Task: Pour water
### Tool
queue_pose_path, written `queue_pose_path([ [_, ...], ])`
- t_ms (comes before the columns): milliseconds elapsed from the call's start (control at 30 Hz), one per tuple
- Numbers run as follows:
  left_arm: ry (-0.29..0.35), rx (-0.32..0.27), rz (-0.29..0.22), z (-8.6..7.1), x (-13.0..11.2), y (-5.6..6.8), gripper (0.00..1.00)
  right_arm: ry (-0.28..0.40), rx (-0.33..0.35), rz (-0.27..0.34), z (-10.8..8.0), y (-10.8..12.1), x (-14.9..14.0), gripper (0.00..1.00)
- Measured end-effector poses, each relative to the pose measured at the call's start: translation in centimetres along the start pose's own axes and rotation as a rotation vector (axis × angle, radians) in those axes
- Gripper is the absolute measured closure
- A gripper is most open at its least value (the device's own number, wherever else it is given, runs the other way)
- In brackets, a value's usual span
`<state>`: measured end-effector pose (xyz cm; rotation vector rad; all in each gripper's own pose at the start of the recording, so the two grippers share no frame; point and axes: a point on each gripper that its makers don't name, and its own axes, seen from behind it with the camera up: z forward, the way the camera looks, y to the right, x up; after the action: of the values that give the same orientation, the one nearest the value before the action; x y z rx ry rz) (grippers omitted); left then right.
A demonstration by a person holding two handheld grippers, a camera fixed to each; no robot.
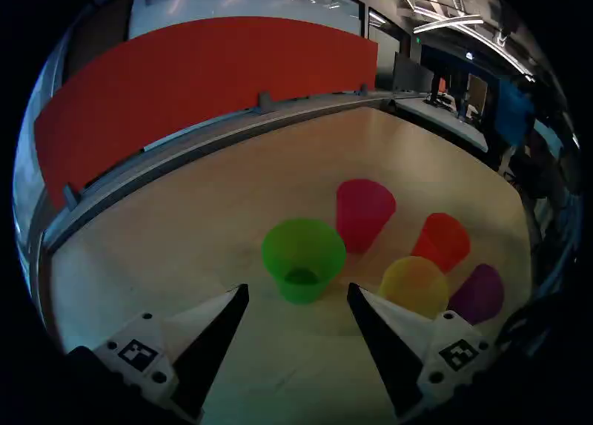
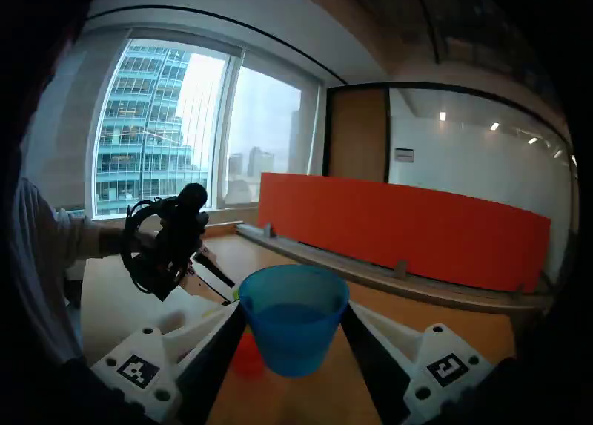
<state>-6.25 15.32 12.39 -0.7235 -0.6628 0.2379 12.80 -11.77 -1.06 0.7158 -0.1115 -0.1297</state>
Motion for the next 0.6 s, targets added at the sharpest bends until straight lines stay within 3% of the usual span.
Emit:
queue_pose_path([
  [267,-0.029,-0.02,0.005,2.0,0.3,0.7,0.01,0.002,-0.003,0.004,-0.1,0.6,-0.2,0.11],
  [600,-0.046,-0.017,-0.007,3.9,0.9,0.6,0.01,-0.002,-0.01,0.007,-0.2,1.3,-0.5,0.11],
])
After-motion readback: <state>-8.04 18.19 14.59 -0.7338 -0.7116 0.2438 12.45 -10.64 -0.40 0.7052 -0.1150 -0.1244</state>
